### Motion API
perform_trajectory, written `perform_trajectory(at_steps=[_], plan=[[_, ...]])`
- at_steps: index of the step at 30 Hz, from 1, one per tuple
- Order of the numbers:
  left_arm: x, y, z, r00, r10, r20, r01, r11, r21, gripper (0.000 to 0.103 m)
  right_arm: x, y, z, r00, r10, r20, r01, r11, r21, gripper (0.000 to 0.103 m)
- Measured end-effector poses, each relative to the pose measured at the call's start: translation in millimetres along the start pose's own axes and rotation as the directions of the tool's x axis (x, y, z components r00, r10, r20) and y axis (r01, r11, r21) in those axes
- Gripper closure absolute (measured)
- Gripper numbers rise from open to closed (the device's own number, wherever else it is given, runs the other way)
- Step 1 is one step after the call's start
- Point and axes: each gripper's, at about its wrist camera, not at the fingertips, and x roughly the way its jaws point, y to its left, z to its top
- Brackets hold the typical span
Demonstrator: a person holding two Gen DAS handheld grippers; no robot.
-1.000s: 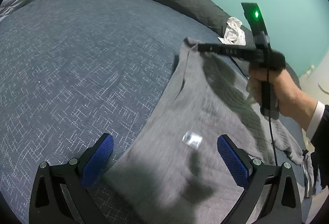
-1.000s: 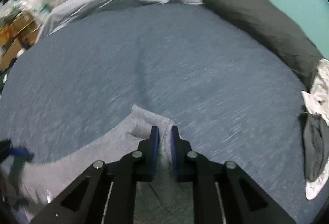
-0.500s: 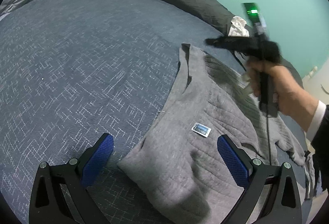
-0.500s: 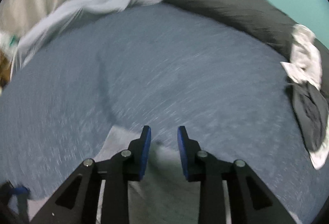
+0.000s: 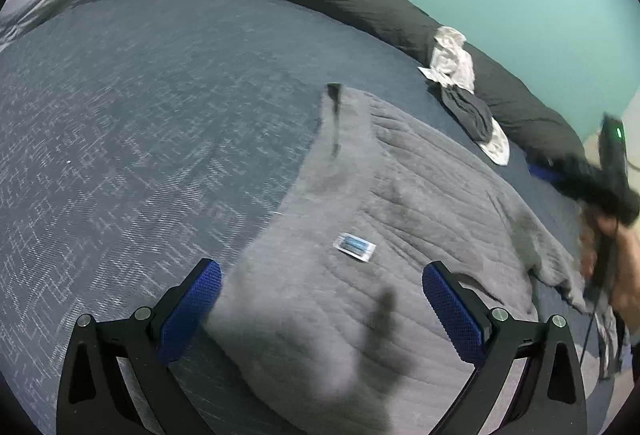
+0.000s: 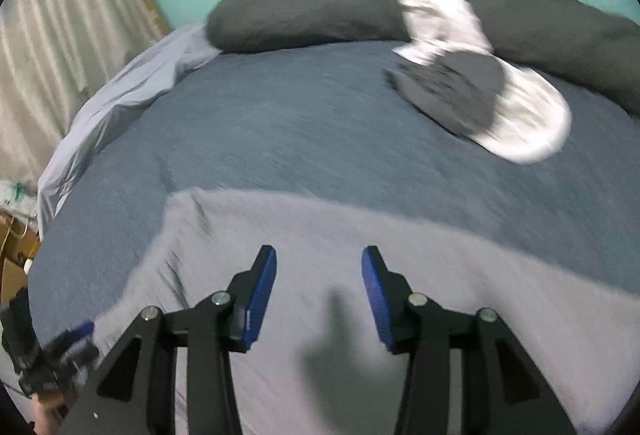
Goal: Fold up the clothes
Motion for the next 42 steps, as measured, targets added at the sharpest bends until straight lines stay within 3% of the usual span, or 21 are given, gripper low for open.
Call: perform_trajectory(at_steps=[6, 12, 17, 22, 28, 30, 36, 42], plan=[[-1.5, -26.4, -7.3, 1.000, -0.010, -0.003, 0.011, 0.999, 0.051, 0.000, -44.9, -71.4, -69.5, 1.000, -0.017, -0.006, 0.018, 0.979, 0.203, 0.056], [-8.6, -51.2, -11.4, 1.000, -0.020, 0.009, 0.019, 0.995, 0.098, 0.000, -87.1, -118.7, -133.2, 0.996, -0.084, -0.009, 0.082, 0.932, 0.352, 0.055], [-20.5, -70.4, -11.7, 0.999, -0.026, 0.046, 0.020, 0.992, 0.126, 0.000, -113.8, -155.5, -165.6, 0.990, -0.142, -0.017, 0.135, 0.892, 0.432, 0.053], [-24.6, -86.0, -11.7, 0.998, -0.011, 0.062, 0.001, 0.987, 0.162, 0.000, -154.1, -198.5, -180.0, 0.977, -0.214, 0.007, 0.185, 0.859, 0.477, 0.053], [-15.9, -108.1, -15.3, 0.999, -0.033, 0.035, 0.026, 0.981, 0.190, 0.000, -195.6, -265.1, -195.6, 0.945, -0.325, 0.022, 0.251, 0.769, 0.587, 0.046], [-12.8, -114.9, -17.0, 0.999, -0.035, 0.028, 0.029, 0.979, 0.203, 0.000, -200.8, -278.6, -197.6, 0.944, -0.328, 0.027, 0.248, 0.763, 0.596, 0.046], [-5.6, -126.3, -20.7, 0.999, -0.031, 0.014, 0.027, 0.974, 0.225, 0.000, -187.5, -298.2, -190.6, 0.968, -0.244, 0.068, 0.145, 0.753, 0.642, 0.046], [-3.0, -129.8, -21.1, 1.000, -0.021, 0.011, 0.017, 0.972, 0.234, 0.000, -169.9, -334.7, -206.5, 0.973, -0.224, 0.062, 0.092, 0.615, 0.783, 0.046]])
